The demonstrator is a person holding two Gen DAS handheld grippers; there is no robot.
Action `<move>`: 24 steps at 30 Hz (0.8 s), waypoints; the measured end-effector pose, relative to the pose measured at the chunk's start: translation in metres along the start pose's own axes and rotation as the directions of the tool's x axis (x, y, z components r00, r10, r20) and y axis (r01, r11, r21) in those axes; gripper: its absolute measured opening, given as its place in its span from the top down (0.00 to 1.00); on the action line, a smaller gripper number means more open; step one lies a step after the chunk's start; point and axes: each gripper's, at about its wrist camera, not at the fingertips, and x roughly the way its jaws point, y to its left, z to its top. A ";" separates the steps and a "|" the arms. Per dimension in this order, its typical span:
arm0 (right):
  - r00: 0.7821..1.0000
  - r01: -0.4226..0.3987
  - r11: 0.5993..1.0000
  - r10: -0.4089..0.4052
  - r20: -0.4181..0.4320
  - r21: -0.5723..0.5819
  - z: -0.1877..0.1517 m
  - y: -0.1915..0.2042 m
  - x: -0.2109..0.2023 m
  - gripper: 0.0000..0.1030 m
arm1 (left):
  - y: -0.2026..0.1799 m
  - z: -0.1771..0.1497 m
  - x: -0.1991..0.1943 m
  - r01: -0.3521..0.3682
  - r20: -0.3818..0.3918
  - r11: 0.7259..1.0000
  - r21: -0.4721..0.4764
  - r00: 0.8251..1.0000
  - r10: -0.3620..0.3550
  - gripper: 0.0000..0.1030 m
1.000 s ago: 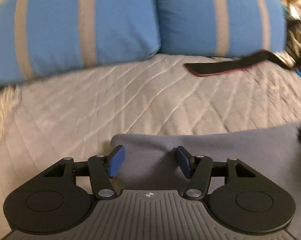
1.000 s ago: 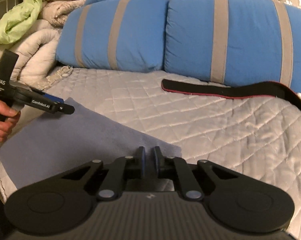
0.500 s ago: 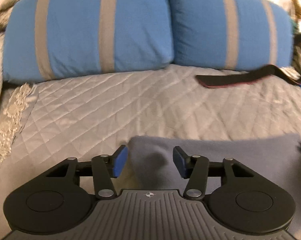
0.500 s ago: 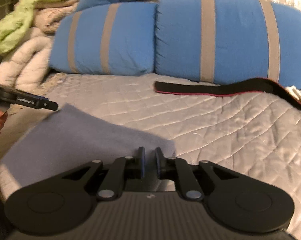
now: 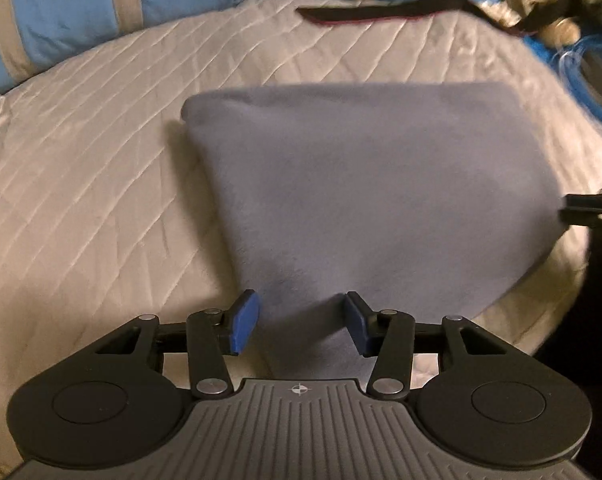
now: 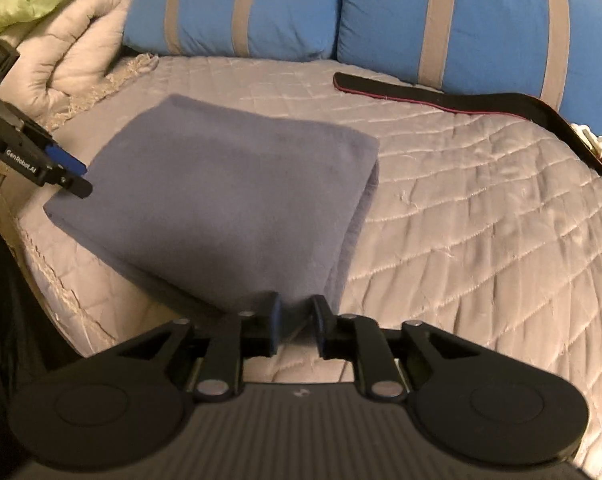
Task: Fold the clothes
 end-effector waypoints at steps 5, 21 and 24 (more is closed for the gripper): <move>0.999 -0.037 0.996 0.035 0.021 0.080 0.003 -0.017 -0.017 0.31 | 0.010 -0.005 -0.014 -0.004 0.005 1.000 0.001 1.000 0.004 0.42; 0.924 -0.311 0.796 0.380 -0.029 0.519 0.038 -0.093 0.059 0.13 | 0.112 -0.017 0.033 0.429 0.166 0.747 -0.508 0.899 -0.404 0.23; 0.897 -0.357 0.728 0.443 -0.004 0.585 0.036 -0.104 0.073 0.10 | 0.122 -0.018 0.039 0.500 0.218 0.691 -0.522 0.862 -0.458 0.22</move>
